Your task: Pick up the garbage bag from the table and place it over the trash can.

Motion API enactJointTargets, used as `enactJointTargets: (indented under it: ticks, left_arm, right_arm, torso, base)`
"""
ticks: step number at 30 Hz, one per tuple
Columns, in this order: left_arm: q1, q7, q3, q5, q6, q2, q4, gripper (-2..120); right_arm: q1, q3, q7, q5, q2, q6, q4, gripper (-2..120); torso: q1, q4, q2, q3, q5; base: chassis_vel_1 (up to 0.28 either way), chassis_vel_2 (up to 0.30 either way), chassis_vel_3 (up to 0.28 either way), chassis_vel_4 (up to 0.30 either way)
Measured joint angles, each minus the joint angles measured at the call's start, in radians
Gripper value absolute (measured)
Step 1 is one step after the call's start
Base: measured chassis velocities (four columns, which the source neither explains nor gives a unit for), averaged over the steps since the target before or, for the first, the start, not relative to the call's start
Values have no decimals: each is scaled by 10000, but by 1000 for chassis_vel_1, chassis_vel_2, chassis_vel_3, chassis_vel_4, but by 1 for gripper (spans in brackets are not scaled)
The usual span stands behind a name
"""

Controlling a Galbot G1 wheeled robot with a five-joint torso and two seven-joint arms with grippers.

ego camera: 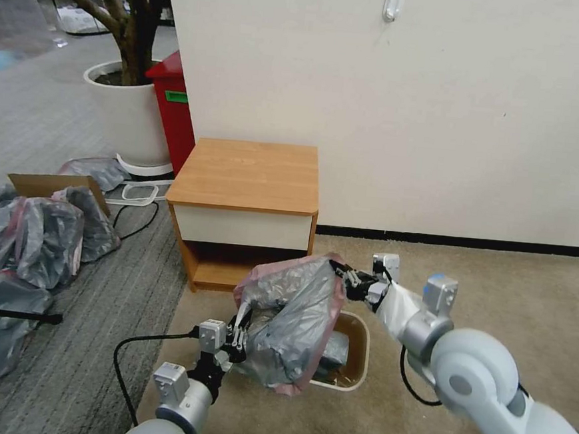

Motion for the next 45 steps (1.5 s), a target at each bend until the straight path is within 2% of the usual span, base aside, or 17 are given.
enactJointTargets:
  ticks: [7,15,20,29,32,35,37,39,40,42,45]
  left_arm:
    - [-71,123,-64,-322,-20,-68,21,7]
    - [-181,158,-225,-1147,-20,-128,43,7]
    - [-236,145,-424,-1998,201,-193,-46,7]
    - [-231,297,-727,-2301,321,-98,75,7]
    - [-229,373,-767,-2285,322,-65,126,7]
    - [-226,486,-763,-2190,329,-24,256,7]
    - [-231,494,-761,-2114,329,-24,310,7]
    - [-299,482,-751,-1875,326,-57,521,7]
    - [-375,384,-750,-1822,326,-97,618,7]
    - [-389,365,-751,-1818,326,-102,630,7]
    - [-596,-5,-732,-1797,348,-137,769,7]
  right_arm:
    - [-326,447,230,73,-417,-669,-159,0]
    - [-1213,963,212,99,-754,-714,308,0]
    - [-1691,1184,354,397,-809,-738,715,0]
    - [-2081,1247,928,881,-607,-576,1089,0]
    - [-2063,1251,1094,876,-533,-339,1115,9]
    - [-2016,1443,1446,1000,-492,-54,1303,22]
    - [-2017,1499,1554,1087,-501,-25,1386,25]
    - [-2061,1561,1993,1482,-556,18,1797,37]
    - [-2108,1562,2225,1698,-574,37,2124,42]
    - [-2112,1562,2238,1713,-574,40,2149,44]
    - [-2332,1495,2450,1896,-536,385,2967,59]
  torso:
    - [0,-1,-1,0,0]
    - [0,-2,0,0,0]
    - [0,-1,0,0,0]
    - [0,-1,0,-1,-1]
    - [0,-1,0,0,-1]
    - [0,-1,0,-1,-1]
    - [0,-1,0,-1,-1]
    - [0,0,0,0,-2]
    - [0,0,0,-1,-1]
    - [0,0,0,0,-2]
    - [0,-1,0,-1,-3]
  base:
    - [0,0,0,0]
    - [0,0,0,0]
    - [0,0,0,0]
    - [0,0,0,0]
    - [0,0,0,0]
    - [0,0,0,0]
    - [0,0,0,0]
    - [0,0,0,0]
    - [0,0,0,0]
    - [0,0,0,0]
    - [0,0,0,0]
